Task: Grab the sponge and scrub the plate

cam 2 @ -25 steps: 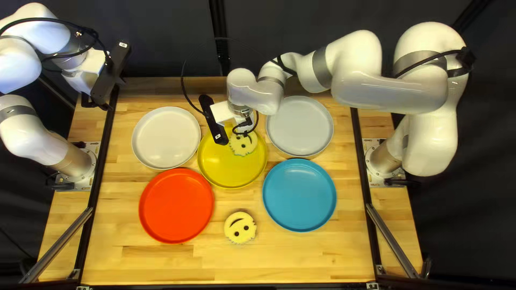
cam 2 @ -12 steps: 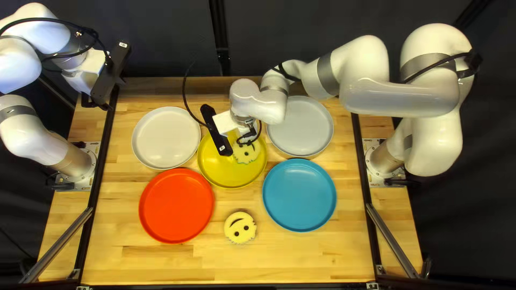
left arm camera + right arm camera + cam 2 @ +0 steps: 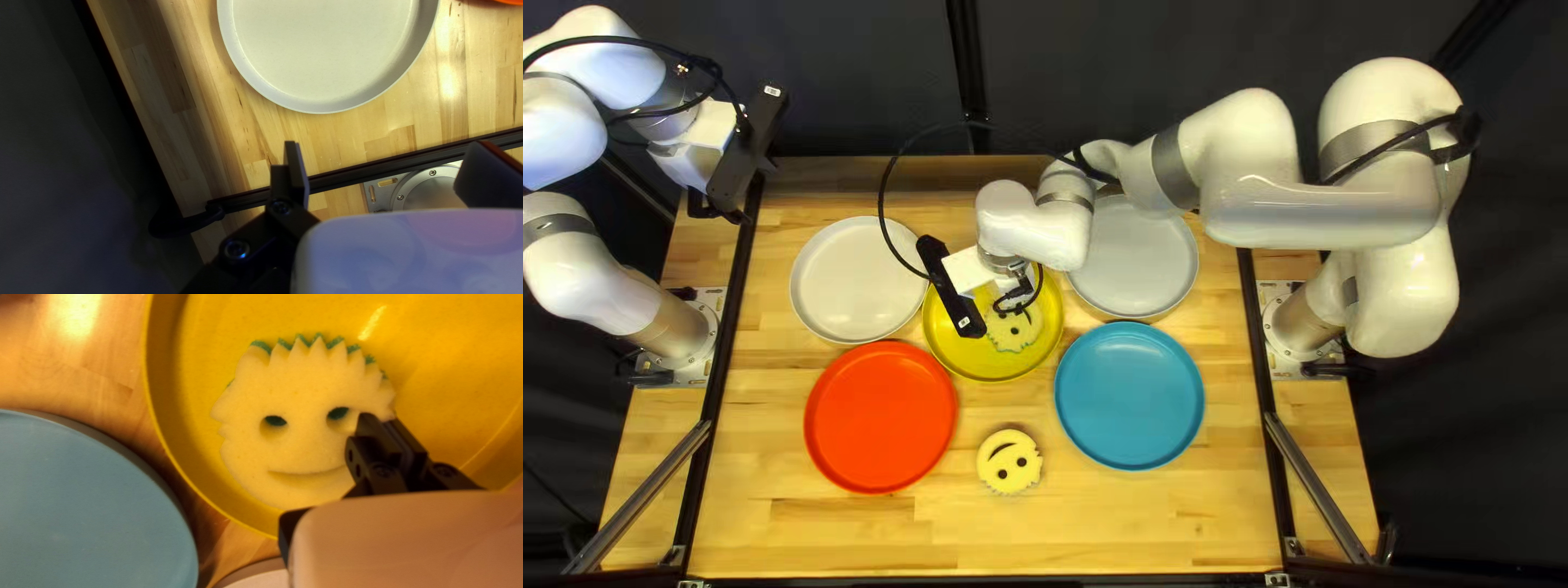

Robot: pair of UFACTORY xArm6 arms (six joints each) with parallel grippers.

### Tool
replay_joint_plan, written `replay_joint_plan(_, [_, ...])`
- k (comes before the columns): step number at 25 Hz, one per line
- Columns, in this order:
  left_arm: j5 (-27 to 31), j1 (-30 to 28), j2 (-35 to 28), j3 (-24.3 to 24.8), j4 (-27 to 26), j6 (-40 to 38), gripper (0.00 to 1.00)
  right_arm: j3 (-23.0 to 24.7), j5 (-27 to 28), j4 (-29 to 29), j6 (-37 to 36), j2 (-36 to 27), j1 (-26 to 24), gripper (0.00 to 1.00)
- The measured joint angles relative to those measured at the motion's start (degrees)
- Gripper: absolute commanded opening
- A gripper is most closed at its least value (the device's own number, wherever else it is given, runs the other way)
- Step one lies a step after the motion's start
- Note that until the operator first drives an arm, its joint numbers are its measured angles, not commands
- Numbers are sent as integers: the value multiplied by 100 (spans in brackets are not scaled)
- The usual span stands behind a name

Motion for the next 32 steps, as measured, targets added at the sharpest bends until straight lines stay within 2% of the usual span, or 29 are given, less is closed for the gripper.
replay_joint_plan(4, [0,0,0,0,0,0,100,-138,121,49,-186,59,-241,0])
replay_joint_plan(8, [0,0,0,0,0,0,100,-11,114,67,-170,-51,-240,0])
replay_joint_plan(14, [0,0,0,0,0,0,100,300,-51,3,249,-265,221,0])
replay_joint_plan(19, [0,0,0,0,0,0,100,354,-95,-119,644,-315,596,0])
replay_joint_plan(26, [0,0,0,0,0,0,100,127,2,-234,861,-145,770,0])
replay_joint_plan(32, [0,0,0,0,0,0,100,-297,240,-213,595,97,322,0])
